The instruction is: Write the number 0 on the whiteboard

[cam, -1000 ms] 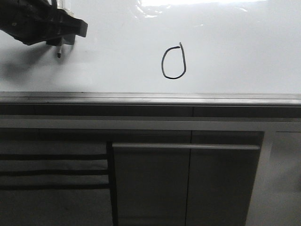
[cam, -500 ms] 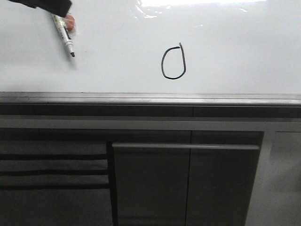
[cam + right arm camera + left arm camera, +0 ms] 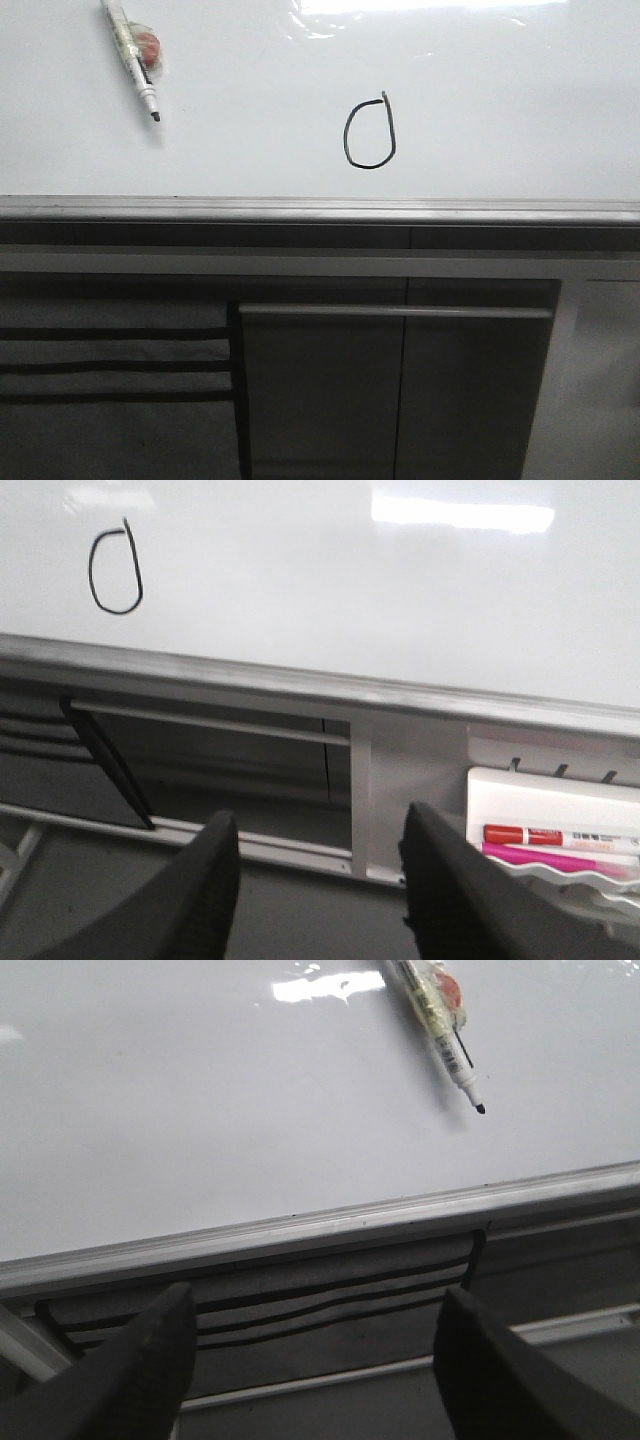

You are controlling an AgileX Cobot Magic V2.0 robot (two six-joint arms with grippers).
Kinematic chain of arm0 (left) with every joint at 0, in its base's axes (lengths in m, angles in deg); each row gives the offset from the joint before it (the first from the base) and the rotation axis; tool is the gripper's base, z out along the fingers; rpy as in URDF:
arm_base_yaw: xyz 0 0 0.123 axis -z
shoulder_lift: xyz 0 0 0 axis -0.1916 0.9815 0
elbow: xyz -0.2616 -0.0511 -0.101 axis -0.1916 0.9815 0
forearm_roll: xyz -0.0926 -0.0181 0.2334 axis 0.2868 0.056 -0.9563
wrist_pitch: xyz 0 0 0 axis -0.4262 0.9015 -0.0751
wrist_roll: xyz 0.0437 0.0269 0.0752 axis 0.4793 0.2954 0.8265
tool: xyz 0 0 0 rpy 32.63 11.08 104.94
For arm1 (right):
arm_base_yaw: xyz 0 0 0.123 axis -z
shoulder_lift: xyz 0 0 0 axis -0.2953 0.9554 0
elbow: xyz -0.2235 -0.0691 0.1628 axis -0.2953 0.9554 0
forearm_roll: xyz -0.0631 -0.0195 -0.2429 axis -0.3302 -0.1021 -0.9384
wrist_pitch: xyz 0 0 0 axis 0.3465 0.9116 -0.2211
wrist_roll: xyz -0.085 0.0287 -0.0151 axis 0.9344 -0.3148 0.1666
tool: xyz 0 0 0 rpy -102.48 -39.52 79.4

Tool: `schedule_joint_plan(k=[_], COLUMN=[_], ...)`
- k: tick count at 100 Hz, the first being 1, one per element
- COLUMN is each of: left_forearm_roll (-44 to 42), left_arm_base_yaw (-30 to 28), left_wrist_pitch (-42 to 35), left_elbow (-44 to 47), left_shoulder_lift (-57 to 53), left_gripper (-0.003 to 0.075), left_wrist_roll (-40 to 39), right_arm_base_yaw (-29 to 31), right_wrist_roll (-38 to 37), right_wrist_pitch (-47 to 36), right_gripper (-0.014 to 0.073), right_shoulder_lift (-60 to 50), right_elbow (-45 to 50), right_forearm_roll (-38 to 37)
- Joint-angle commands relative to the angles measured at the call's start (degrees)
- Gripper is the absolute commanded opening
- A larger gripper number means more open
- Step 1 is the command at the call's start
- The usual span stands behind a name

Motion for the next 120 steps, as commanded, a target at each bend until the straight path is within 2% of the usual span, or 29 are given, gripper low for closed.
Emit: schedule_joint_plan(k=[1, 15, 31, 48, 60, 76, 85, 99, 120], left_forearm_roll=[2.8, 3.5, -2.5, -3.8, -3.7, -3.3, -1.8, -1.0, -1.0], left_arm_base_yaw=[-0.6, 2.3, 8.0, 8.7, 8.7, 8.7, 8.7, 8.7, 8.7], left_wrist_pitch=[-7.4, -7.9, -7.3, -8.3, -8.7, -9.0, -8.2, -7.3, -7.3], left_elbow=[3.3, 9.6, 11.6, 11.9, 11.9, 11.9, 11.9, 11.9, 11.9], left_shoulder_lift=[-6.4, -14.0, -19.3, -20.6, -20.6, -20.6, -20.6, -20.6, -20.6], left_gripper=[0.0463, 0.0463, 0.0458, 0.0398, 0.0297, 0.0076, -0.0022, -0.0020, -0.0020], left_wrist_roll=[-0.9, 1.2, 2.2, -5.9, -6.0, -6.0, -6.5, -6.5, -6.5], right_arm_base_yaw=[0.3, 0.3, 0.3, 0.3, 0.3, 0.3, 0.3, 0.3, 0.3], right_wrist_roll=[-1.1, -1.5, -1.6, -4.5, -4.5, -4.5, -4.5, -4.5, -4.5], right_wrist_pitch=[-8.1, -7.8, -6.0, -6.1, -6.2, -6.2, -5.6, -0.9, -0.4], right_gripper=[0.0325, 0.0319, 0.0319, 0.0285, 0.0153, -0.0069, -0.0073, -0.0073, -0.0073], right_shoulder_lift=[-2.4, -3.8, -3.6, -3.6, -3.6, -3.6, -3.6, -3.6, -3.6], right_elbow=[1.4, 3.7, 3.7, 3.7, 3.7, 3.7, 3.7, 3.7, 3.7], right_forearm_roll=[-0.9, -0.9, -0.9, -0.9, -0.9, -0.9, -0.9, -0.9, -0.9])
